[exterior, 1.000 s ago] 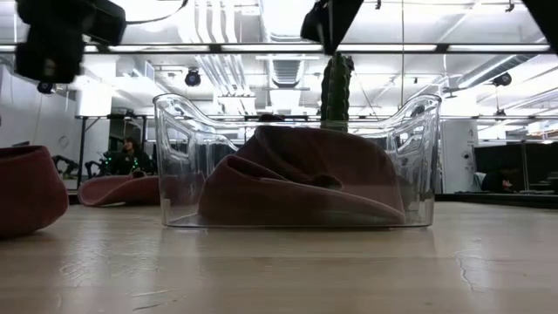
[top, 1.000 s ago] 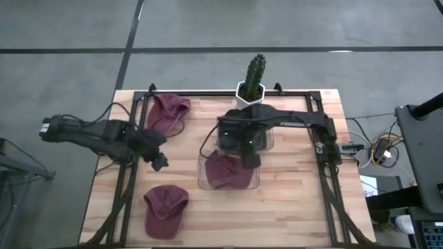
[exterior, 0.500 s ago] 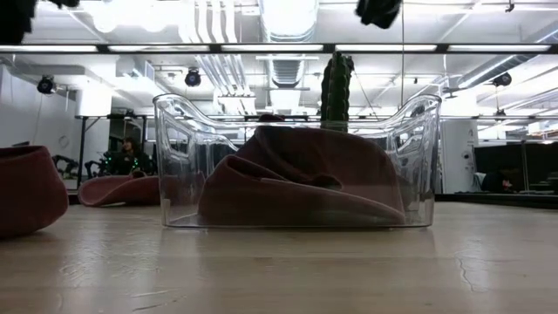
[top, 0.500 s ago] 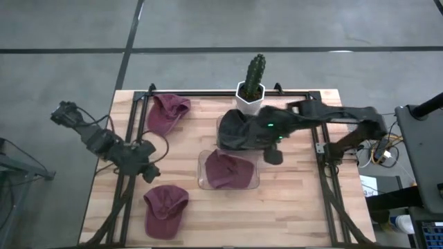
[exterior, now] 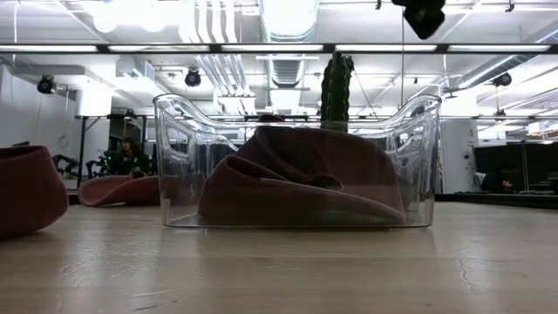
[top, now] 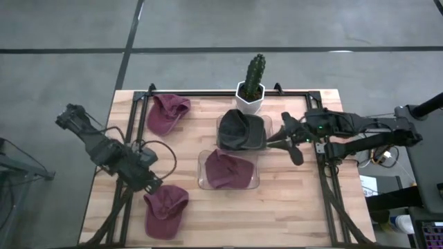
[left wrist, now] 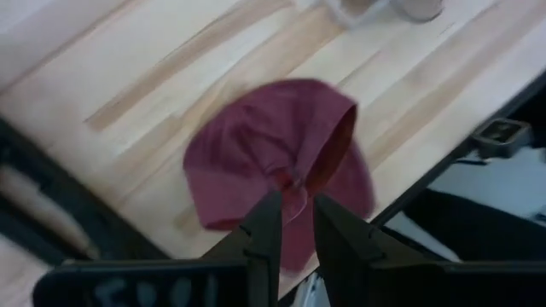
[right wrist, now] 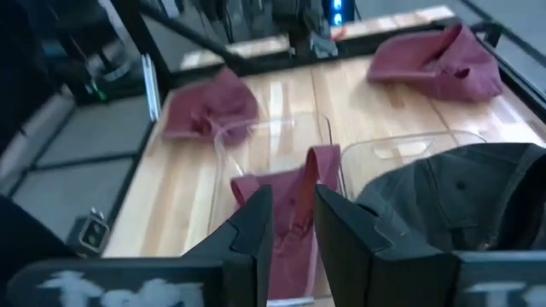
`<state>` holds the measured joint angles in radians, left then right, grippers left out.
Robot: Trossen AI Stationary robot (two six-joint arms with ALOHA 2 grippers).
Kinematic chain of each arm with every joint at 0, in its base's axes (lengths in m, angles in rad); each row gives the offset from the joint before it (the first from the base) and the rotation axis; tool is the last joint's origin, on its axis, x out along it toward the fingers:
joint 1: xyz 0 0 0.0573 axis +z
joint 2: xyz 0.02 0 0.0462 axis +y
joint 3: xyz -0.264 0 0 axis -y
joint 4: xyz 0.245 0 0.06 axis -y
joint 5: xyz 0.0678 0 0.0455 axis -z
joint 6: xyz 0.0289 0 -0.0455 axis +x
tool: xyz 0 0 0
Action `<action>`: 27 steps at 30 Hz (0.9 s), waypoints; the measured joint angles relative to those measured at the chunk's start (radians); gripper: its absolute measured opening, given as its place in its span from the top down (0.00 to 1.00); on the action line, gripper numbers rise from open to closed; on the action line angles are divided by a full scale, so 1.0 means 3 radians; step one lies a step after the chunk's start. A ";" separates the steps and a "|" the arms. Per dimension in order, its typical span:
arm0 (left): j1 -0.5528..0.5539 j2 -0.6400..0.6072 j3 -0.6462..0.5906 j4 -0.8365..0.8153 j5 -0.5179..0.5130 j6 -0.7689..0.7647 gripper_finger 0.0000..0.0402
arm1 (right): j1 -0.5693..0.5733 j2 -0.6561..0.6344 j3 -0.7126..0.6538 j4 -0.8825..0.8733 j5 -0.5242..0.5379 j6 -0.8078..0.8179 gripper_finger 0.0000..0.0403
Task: Pick & Place hat
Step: Put the bottom red cap into the bottom transparent bin
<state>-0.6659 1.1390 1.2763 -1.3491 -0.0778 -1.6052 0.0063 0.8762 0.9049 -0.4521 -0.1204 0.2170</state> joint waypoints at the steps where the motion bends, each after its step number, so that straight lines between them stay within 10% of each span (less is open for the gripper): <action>1: 0.0000 0.0082 0.0062 -0.0062 0.0043 -0.0030 0.84 | 0.0000 -0.0077 -0.0094 0.0085 0.0000 0.0038 0.80; 27: -0.0507 0.1132 0.0107 0.0033 0.0697 -0.1053 0.84 | 0.0000 -0.0278 -0.0479 0.0429 -0.0068 0.0214 0.81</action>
<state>-0.8180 1.4788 1.3083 -1.3392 0.1314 -1.9211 0.0063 0.7929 0.7612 -0.3233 -0.1407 0.2813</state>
